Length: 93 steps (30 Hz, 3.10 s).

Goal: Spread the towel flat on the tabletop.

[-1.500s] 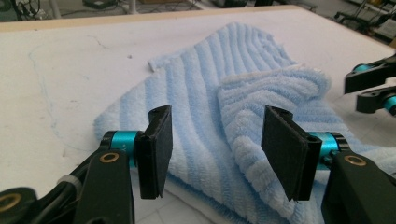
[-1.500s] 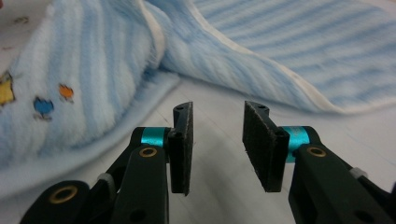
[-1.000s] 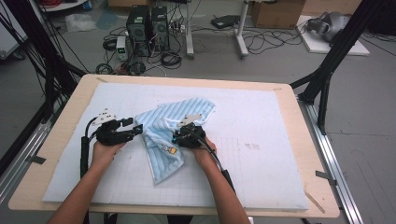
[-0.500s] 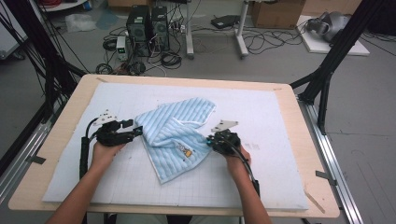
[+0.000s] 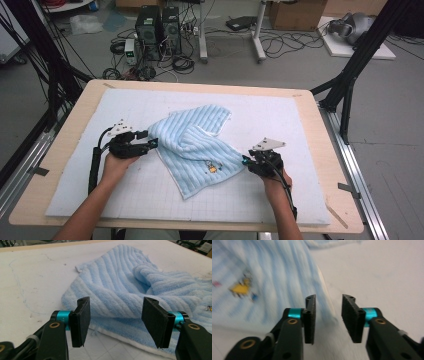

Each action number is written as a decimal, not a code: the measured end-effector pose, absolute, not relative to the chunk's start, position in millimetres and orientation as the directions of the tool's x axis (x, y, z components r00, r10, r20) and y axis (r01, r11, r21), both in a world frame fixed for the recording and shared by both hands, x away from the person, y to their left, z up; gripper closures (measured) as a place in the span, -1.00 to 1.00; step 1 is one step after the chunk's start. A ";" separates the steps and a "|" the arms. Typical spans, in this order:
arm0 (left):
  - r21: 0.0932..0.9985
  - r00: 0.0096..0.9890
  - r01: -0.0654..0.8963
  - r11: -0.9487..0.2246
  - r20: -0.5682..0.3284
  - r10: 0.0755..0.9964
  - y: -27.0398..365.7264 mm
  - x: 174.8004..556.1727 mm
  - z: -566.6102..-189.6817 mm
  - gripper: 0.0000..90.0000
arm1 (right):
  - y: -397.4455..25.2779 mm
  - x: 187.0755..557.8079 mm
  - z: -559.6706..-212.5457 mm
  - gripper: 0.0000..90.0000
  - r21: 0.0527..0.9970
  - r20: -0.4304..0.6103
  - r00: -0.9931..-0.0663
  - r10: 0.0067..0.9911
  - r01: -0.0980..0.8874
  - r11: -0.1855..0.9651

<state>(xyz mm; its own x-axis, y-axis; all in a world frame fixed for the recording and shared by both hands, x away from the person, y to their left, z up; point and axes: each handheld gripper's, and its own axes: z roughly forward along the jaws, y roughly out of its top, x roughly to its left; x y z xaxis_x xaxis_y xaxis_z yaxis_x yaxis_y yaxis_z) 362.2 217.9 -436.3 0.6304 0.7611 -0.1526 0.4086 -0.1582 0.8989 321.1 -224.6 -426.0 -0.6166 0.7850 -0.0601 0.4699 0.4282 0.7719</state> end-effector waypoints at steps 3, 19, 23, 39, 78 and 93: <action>0.897 0.644 0.408 -0.168 -0.153 0.749 216.0 360.6 -435.6 -0.08 | -205.7 323.7 -426.0 0.23 0.795 -0.032 -0.671 0.741 0.432 0.425; 0.889 0.679 0.409 -0.208 -0.144 0.720 205.9 332.1 -438.7 -0.08 | -193.0 310.3 -445.7 0.86 0.721 0.135 -0.773 0.621 0.506 0.474; 0.881 0.692 0.415 -0.226 -0.145 0.707 199.8 321.0 -441.0 -0.08 | -185.6 288.8 -446.3 0.86 0.713 0.206 -0.848 0.488 0.472 0.519; 0.792 0.754 0.423 -0.440 -0.038 0.656 166.5 303.8 -451.3 -0.03 | -196.8 278.1 -431.2 0.09 0.836 0.135 -0.744 0.654 0.440 0.328; 0.793 0.782 0.502 -0.346 -0.244 0.574 209.4 292.4 -445.9 0.25 | -192.1 302.0 -438.1 0.92 0.728 0.076 -0.685 0.725 0.535 0.429; 0.866 0.716 0.456 -0.205 -0.220 0.662 225.8 304.6 -434.6 0.00 | -209.1 305.7 -423.7 0.33 0.750 0.053 -0.589 0.807 0.557 0.357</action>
<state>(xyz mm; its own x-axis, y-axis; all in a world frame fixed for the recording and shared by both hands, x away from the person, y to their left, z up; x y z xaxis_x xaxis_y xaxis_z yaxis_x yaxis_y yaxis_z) 304.6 225.8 -434.6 0.7165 0.6621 -0.2198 0.4556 -0.2055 0.8661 305.7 -209.1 -423.7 -0.5886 0.8067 0.0531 0.5570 0.3571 0.7498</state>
